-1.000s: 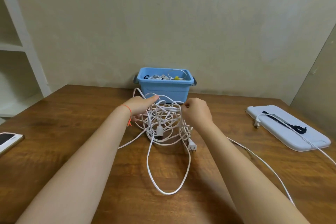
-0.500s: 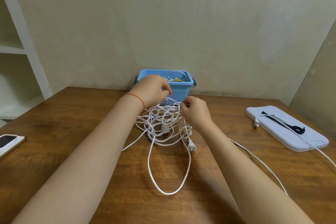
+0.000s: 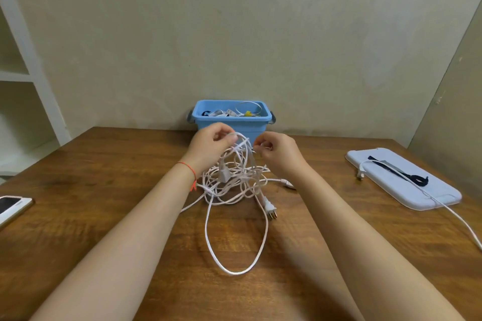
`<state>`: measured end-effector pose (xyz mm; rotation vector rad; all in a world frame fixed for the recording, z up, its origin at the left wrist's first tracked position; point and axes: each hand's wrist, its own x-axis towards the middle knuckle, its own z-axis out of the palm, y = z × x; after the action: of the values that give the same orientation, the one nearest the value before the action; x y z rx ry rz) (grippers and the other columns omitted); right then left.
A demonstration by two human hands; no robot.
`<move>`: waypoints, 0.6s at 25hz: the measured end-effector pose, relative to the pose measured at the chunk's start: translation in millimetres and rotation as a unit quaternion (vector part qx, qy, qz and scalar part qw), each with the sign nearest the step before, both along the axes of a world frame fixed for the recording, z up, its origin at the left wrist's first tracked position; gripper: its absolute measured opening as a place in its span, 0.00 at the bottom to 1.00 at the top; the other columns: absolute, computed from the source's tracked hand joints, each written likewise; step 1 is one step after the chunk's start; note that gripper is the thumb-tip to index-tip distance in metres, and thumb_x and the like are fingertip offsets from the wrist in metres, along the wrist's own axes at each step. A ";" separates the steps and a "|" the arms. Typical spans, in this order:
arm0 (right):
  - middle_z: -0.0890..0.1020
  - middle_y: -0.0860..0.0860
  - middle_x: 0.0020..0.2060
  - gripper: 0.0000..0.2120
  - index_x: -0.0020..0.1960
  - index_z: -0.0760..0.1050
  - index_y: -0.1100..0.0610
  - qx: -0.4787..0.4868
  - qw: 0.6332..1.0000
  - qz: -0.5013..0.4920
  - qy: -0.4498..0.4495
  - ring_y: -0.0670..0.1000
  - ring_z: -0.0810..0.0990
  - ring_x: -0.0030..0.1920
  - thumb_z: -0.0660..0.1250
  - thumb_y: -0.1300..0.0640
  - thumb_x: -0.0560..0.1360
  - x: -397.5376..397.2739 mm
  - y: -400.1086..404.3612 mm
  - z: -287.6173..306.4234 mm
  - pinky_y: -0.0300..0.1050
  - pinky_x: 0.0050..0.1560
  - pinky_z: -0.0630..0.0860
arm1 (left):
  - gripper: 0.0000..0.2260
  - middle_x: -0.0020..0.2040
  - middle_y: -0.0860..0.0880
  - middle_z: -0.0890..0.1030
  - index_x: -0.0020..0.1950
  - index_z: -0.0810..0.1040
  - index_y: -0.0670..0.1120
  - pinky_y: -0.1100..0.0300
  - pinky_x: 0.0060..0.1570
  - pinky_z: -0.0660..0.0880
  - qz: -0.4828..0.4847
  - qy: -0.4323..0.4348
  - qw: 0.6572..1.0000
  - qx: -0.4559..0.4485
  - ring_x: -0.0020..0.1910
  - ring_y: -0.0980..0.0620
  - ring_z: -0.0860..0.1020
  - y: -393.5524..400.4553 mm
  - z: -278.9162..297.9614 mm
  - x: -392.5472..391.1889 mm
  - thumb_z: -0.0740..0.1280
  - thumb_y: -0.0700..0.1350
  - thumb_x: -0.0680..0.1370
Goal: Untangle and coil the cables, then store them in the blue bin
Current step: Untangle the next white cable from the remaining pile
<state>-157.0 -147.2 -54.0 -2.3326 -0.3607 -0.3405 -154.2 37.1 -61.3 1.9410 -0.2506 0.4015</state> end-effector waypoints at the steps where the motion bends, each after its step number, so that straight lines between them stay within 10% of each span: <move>1: 0.79 0.47 0.41 0.03 0.50 0.79 0.53 0.002 1.000 -0.003 0.001 0.44 0.75 0.41 0.66 0.58 0.79 0.2 -0.3 0.0 0.36 0.38 0.68 | 0.02 0.39 0.49 0.79 0.51 0.78 0.43 0.64 0.39 0.76 0.013 0.002 0.999 -0.040 0.37 0.55 0.77 2.1 2.7 -0.6 0.68 0.42 0.80; 10: 0.78 0.47 0.43 0.04 0.48 0.75 0.54 0.075 0.994 -0.068 -0.032 0.43 0.72 0.40 0.63 0.60 0.80 5.1 -6.4 -3.5 0.28 0.35 0.63 | 0.07 0.34 0.50 0.70 0.43 0.73 0.47 0.64 0.31 0.69 -0.018 0.030 0.987 -0.158 0.32 0.55 0.69 13.8 15.8 -7.8 0.65 0.46 0.80; 15: 0.82 0.56 0.50 0.08 0.55 0.77 0.61 0.167 0.964 -0.185 -0.096 0.53 0.76 0.48 0.61 0.61 0.81 20.0 -20.2 11.0 0.40 0.45 0.66 | 0.21 0.38 0.50 0.72 0.29 0.72 0.44 0.59 0.50 0.67 0.017 -0.013 0.994 0.107 0.37 0.56 0.72 24.1 28.5 -5.9 0.71 0.54 0.76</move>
<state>-137.0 -167.4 -43.0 -2.0273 0.0477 -0.7531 -160.1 61.1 -32.8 2.1544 -0.2870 0.4381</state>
